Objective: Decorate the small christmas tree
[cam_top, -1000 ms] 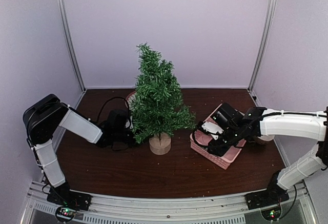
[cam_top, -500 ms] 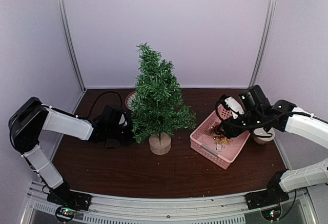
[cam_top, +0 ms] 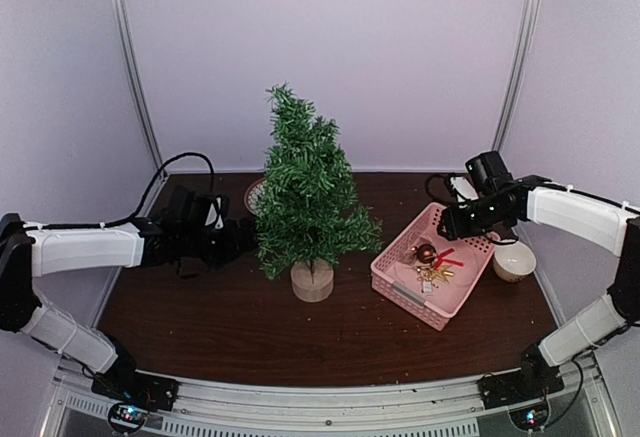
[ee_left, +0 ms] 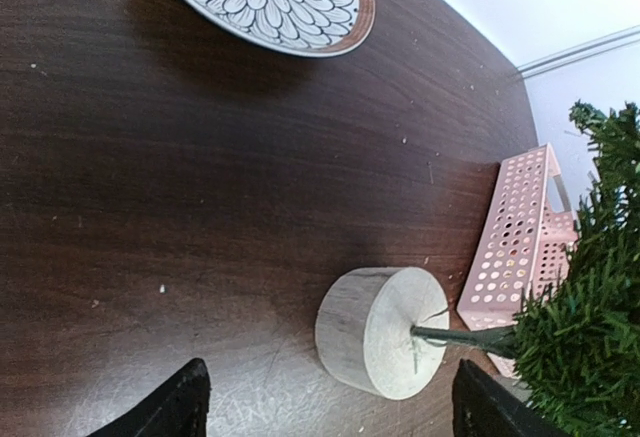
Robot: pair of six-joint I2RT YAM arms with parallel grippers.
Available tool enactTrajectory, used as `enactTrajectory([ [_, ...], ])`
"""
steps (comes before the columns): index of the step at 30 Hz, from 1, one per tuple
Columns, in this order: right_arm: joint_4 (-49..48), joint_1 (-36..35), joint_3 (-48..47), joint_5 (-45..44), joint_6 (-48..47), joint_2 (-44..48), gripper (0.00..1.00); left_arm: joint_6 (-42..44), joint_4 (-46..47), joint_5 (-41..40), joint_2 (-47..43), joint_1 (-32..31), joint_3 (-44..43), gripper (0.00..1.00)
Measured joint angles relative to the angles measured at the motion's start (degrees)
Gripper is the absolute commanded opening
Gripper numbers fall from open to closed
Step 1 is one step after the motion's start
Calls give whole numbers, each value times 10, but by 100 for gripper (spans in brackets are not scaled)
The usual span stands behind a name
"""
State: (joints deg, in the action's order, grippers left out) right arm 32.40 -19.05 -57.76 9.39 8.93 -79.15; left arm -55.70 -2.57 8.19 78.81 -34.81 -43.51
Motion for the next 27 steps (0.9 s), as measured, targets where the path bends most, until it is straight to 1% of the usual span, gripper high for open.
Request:
enactTrajectory([
  [5, -22, 2, -42, 25, -23, -75, 49, 18, -27, -3, -7, 0, 0, 84],
  [11, -36, 2, -64, 54, -51, -146, 50, 36, -42, -5, -20, 0, 0, 84],
  [15, -43, 2, -68, 59, -62, -175, 50, 47, -55, -6, -23, 0, -2, 83],
  [18, -48, 3, -75, 60, -70, -202, 53, 54, -61, -7, -23, 0, -3, 83],
  [21, -53, 3, -79, 57, -74, -216, 53, 58, -64, -7, -23, 0, -4, 84],
  [23, -54, 3, -80, 55, -75, -219, 45, 59, -64, -7, -23, 0, -4, 84],
  [27, -57, 4, -92, 49, -76, -225, 21, 61, -64, -7, -23, 0, -4, 83],
])
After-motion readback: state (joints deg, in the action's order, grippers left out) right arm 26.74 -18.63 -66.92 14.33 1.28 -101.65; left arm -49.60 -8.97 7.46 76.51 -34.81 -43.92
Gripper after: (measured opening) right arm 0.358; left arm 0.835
